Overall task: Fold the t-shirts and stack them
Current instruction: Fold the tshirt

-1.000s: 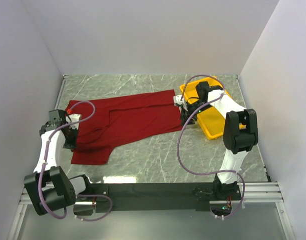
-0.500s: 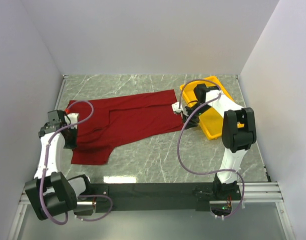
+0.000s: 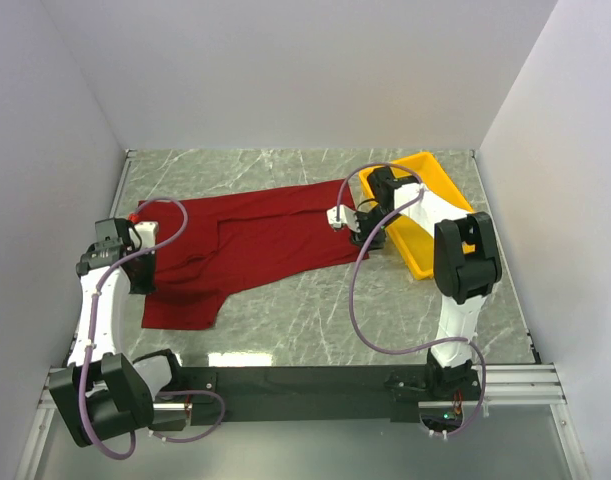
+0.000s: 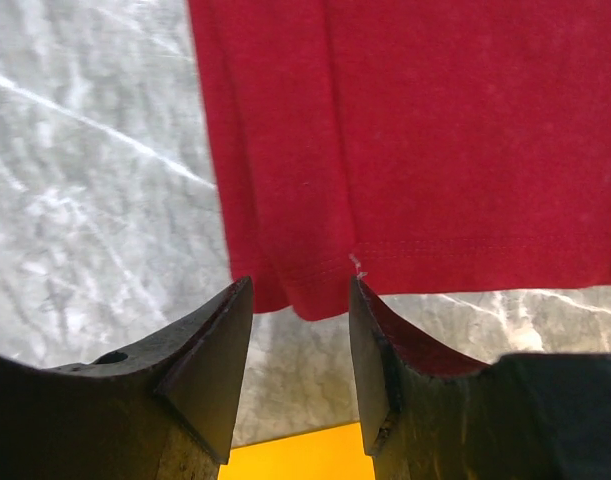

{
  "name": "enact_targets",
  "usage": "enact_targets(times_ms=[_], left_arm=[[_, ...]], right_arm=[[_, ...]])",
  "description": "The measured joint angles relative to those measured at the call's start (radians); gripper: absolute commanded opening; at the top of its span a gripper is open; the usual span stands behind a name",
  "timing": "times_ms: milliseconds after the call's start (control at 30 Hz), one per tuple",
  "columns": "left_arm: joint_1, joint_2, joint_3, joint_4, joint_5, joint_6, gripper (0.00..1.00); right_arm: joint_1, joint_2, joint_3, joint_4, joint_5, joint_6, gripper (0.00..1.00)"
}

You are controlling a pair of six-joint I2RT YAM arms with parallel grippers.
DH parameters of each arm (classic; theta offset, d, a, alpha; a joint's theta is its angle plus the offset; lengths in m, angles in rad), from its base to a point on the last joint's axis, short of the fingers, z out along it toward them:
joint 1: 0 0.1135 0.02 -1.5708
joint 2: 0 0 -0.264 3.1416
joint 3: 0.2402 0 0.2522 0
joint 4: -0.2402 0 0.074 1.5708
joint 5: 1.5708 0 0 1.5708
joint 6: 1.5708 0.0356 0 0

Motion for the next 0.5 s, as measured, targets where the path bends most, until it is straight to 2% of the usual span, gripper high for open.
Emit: enact_targets(times_ms=[333, 467, 500], left_arm=[[-0.021, 0.0, 0.004, -0.006, -0.001, -0.002, 0.01], [-0.024, 0.0, 0.012, -0.005, -0.001, -0.002, 0.01], [-0.026, 0.0, 0.012, -0.005, -0.002, -0.002, 0.01]], right_arm=[[0.04, 0.043, -0.012, 0.078, 0.068, 0.069, 0.48], [0.046, 0.046, -0.014, 0.094, 0.082, 0.089, 0.42], [0.047, 0.046, -0.014, 0.1, 0.085, 0.096, 0.37]])
